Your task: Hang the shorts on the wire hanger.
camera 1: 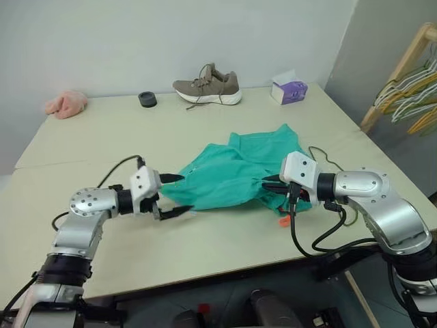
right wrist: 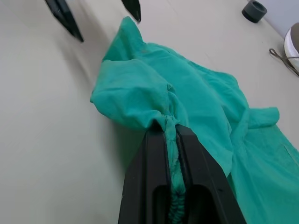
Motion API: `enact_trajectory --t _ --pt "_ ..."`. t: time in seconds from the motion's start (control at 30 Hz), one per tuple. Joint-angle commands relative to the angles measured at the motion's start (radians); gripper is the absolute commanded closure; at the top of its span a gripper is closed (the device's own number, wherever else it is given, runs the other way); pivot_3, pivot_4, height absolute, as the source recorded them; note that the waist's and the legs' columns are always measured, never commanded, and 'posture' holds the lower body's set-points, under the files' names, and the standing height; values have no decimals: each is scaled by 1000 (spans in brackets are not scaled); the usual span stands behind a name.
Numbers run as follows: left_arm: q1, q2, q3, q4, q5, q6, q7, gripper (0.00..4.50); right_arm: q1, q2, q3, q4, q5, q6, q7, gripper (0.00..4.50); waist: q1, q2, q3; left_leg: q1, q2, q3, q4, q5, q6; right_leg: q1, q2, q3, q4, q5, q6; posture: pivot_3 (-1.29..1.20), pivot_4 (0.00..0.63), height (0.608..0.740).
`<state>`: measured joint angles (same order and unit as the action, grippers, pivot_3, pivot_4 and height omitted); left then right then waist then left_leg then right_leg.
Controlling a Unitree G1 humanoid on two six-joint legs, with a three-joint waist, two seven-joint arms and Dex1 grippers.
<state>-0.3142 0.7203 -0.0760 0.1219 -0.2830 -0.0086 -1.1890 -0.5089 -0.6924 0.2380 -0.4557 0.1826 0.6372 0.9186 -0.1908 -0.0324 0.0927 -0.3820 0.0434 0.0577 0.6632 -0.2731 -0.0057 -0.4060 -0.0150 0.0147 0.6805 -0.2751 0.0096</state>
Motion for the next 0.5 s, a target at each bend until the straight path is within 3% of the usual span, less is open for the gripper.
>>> enact_trajectory --t 0.03,0.27,0.5 --pt "-41 -27 -32 10 57 -40 23 0 -38 0 -16 -30 33 -2 19 4467 -2 0 0 0 0 0 0 0 0 0 0 0 0 0 0 -224 85 740" --pt "-146 -83 -57 272 230 -254 154 0 -64 -2 -48 -102 133 83 32 4467 -7 0 1 0 0 0 0 0 0 0 1 0 0 0 0 -244 88 740" --pt "-206 -69 -69 490 348 -396 246 0 -74 -5 -77 -155 218 154 17 4467 -8 0 1 0 1 0 0 0 0 0 1 0 0 0 0 -254 87 740"
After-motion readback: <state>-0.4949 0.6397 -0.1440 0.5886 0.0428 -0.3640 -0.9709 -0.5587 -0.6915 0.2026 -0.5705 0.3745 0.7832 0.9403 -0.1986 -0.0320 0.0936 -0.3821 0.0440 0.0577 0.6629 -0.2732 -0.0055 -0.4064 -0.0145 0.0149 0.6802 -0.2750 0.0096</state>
